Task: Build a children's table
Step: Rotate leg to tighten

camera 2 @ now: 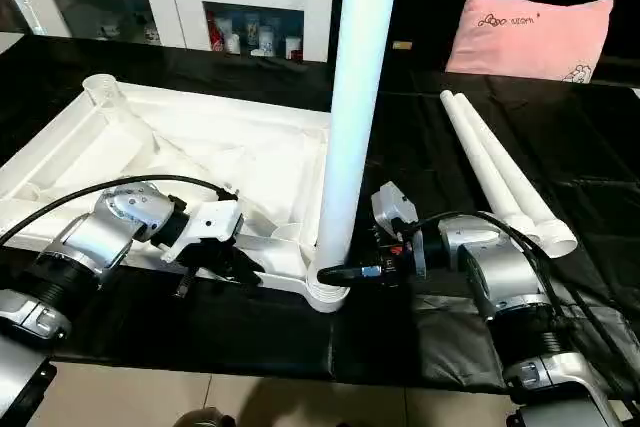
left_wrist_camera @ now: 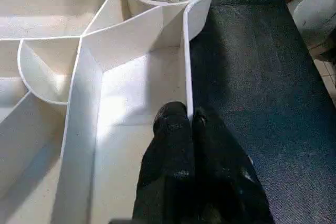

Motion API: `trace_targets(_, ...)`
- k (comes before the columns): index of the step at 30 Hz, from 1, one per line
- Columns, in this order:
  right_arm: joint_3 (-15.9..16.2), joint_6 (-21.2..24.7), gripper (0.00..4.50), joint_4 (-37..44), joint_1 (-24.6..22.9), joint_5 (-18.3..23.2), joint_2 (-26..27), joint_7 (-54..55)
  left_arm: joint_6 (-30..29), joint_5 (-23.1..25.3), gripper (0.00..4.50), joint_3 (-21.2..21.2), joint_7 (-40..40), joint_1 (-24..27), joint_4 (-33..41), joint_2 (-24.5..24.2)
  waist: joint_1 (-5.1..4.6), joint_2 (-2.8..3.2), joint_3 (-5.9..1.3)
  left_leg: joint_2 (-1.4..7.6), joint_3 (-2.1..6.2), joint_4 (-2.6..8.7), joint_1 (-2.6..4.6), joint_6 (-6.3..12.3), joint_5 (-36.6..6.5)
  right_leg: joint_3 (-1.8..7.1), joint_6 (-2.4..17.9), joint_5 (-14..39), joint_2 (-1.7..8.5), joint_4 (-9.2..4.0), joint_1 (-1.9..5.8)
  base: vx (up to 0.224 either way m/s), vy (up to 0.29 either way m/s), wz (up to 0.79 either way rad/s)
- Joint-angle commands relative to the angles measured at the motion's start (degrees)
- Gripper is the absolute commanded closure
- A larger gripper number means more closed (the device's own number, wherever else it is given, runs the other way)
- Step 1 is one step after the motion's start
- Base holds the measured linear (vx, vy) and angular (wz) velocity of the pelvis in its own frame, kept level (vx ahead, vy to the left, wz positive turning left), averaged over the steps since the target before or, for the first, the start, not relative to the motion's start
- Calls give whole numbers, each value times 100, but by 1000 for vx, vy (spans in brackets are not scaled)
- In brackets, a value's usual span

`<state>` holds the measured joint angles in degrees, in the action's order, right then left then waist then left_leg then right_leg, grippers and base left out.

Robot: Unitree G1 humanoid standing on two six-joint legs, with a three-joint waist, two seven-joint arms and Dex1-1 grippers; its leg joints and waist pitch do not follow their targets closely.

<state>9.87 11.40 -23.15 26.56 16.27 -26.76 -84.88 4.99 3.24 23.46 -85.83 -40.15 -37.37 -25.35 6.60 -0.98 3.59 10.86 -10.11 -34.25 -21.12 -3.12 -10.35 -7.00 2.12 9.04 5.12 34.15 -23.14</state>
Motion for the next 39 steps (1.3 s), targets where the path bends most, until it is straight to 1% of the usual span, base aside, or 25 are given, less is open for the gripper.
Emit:
trace_targets(1,23,186,247,140,-97,102,0,27,4,120,450,107,16,-61,68,13,-17,31,-457,303,69,381,81,252,-1048,358,1013,1631,431,-398,339,0,0,0)
trace_targets(2,3,260,248,197,-134,124,37,112,-60,135,450,86,94,-52,62,18,-19,43,-456,306,68,383,81,245,-1044,360,1011,1599,425,-400,338,0,0,0)
trace_targets(4,-57,367,248,298,-209,164,119,318,-245,137,450,9,302,-48,40,60,-20,29,-446,305,71,391,92,221,-1121,356,998,1653,425,-412,333,0,0,0)
trace_targets(6,-128,450,248,394,-279,191,207,560,-447,84,450,-121,572,-64,23,159,-25,56,-441,297,79,399,100,166,-1232,349,945,1866,432,-438,337,0,0,0)
trace_targets(7,-151,473,248,421,-298,195,236,641,-511,65,450,-163,659,-72,18,194,-32,48,-426,302,78,402,117,124,-1327,354,936,1973,433,-460,314,0,0,0)
trace_targets(9,-262,644,248,533,-390,173,409,1149,-866,-18,450,-358,1093,-118,0,377,-49,23,-425,291,84,404,130,71,-1422,348,880,2167,443,-488,322,0,0,0)
trace_targets(12,-432,743,248,529,-438,-80,851,2296,-1408,-26,450,-585,1838,-184,55,669,-101,44,-426,289,109,416,113,-16,-1447,341,818,2267,447,-489,323,0,0,0)
trace_targets(13,-481,806,249,485,-420,-168,1007,2676,-1530,28,450,-612,2064,-207,80,745,-155,31,-417,272,121,421,111,-65,-1490,330,777,2369,446,-502,313,0,0,0)
trace_targets(14,-536,798,249,369,-371,-299,1208,3149,-1673,90,450,-622,2283,-234,101,838,-194,25,-424,263,124,421,90,-68,-1471,328,756,2369,442,-500,332,0,0,0)
trace_targets(15,-542,799,249,358,-366,-307,1228,3191,-1696,91,450,-628,2311,-237,102,852,-213,22,-431,261,126,416,76,-78,-1436,329,748,2339,450,-493,339,0,0,0)
trace_targets(16,-592,836,250,189,-284,-438,1509,3782,-1994,98,450,-736,2756,-314,72,1076,-274,20,-439,249,112,401,79,-40,-1339,341,790,2195,444,-484,326,0,0,0)
trace_targets(18,-607,857,250,-5,-158,-583,1814,4355,-2326,123,450,-870,3292,-425,8,1342,-333,29,-438,232,105,387,75,-16,-1259,332,869,2101,429,-483,316,0,0,0)
trace_targets(19,-633,824,250,-181,-36,-655,2012,4711,-2454,131,450,-978,3674,-509,-78,1503,-333,22,-442,218,97,379,84,15,-1245,327,849,2126,425,-503,321,0,0,0)
trace_targets(20,-664,822,251,-329,71,-707,2134,4981,-2530,113,450,-1042,3840,-557,-122,1593,-356,48,-431,206,89,374,71,60,-1253,332,848,2139,420,-513,319,0,0,0)
trace_targets(21,-696,849,251,-482,186,-749,2235,5231,-2557,95,450,-1097,3993,-600,-170,1673,-358,46,-447,199,93,367,71,81,-1232,324,827,2142,419,-513,331,0,0,0)
trace_targets(23,-732,893,252,-594,281,-813,2331,5475,-2611,88,450,-1146,4146,-631,-184,1743,-366,64,-457,211,94,371,70,121,-1158,330,849,1974,411,-500,333,0,0,0)
trace_targets(24,-756,933,252,-764,420,-873,2410,5679,-2641,107,450,-1127,4184,-649,-182,1790,-378,50,-462,216,95,376,63,156,-1123,330,892,1819,403,-484,340,0,0,0)
trace_targets(25,-778,959,252,-906,549,-935,2481,5834,-2679,133,450,-1095,4167,-652,-152,1821,-399,61,-462,216,101,379,47,157,-1107,332,947,1716,402,-456,347,0,0,0)
trace_targets(27,-786,955,252,-945,596,-958,2507,5867,-2703,144,450,-1080,4128,-646,-126,1828,-414,52,-458,210,88,374,52,195,-1129,336,963,1674,402,-465,349,0,0,0)
trace_targets(28,-824,925,196,-941,610,-917,2517,5827,-2710,151,450,-1069,4081,-627,-88,1806,-412,55,-459,210,85,373,52,224,-1128,339,954,1671,407,-471,357,0,0,0)
trace_targets(29,-828,903,182,-936,612,-909,2518,5801,-2717,156,450,-1065,4064,-616,-70,1794,-412,56,-459,212,85,373,51,231,-1122,342,953,1656,408,-467,357,0,0,0)
trace_targets(32,-771,836,177,-879,545,-960,2518,5670,-2787,196,450,-1050,3985,-530,42,1730,-419,53,-456,221,85,377,51,238,-1138,344,964,1653,411,-461,357,0,0,0)
trace_targets(33,-750,847,147,-835,514,-957,2506,5621,-2760,197,450,-1038,3946,-513,53,1701,-426,54,-450,218,86,380,52,236,-1175,342,947,1732,410,-475,359,0,0,0)
trace_targets(38,-723,741,119,-659,402,-897,2352,5440,-2597,218,450,-980,3784,-457,14,1510,-436,40,-451,218,86,381,47,250,-1182,346,919,1761,411,-477,360,0,0,0)
trace_targets(39,-709,709,93,-534,319,-869,2231,5268,-2496,220,450,-968,3682,-449,-12,1419,-418,52,-452,222,90,383,50,269,-1158,349,904,1716,413,-474,357,0,0,0)
